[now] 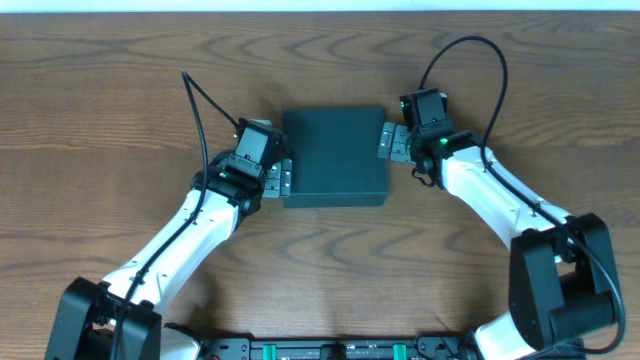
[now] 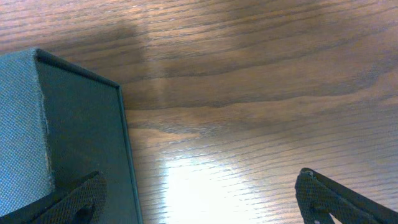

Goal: Pack container
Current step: 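Press both grippers against the box sides to square and center it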

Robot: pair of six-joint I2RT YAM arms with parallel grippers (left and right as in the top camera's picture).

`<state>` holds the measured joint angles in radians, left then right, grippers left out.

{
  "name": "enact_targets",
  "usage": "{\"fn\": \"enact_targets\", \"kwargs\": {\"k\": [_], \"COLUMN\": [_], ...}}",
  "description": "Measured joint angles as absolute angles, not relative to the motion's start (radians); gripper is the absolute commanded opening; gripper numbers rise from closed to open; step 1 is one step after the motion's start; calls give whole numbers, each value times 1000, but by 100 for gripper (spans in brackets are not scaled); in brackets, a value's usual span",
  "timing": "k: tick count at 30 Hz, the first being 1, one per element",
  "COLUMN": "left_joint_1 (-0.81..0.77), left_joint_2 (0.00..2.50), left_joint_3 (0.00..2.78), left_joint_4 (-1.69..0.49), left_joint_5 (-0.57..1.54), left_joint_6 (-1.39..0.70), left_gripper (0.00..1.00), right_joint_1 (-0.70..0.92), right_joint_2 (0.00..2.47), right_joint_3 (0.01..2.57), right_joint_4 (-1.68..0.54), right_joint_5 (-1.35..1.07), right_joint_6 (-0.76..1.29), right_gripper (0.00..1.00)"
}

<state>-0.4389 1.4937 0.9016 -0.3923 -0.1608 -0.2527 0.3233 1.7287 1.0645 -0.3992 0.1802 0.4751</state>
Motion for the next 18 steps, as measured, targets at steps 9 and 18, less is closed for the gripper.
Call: {"fn": "enact_targets", "kwargs": {"k": [9,18], "left_joint_1": [-389,-388], "left_joint_2": [1494,1471], "left_joint_3": [902,902], "left_joint_4": [-386,-386], "left_joint_5": [-156,-133], "left_joint_6": [-239,-239], "left_gripper": [95,95], "right_joint_1": [346,347], "right_joint_2": [1732,1715], "right_joint_3": [1065,1059], "right_joint_4": [-400,-460], "right_joint_5": [166,165], "right_joint_6": [493,496], "right_gripper": [99,99]}}
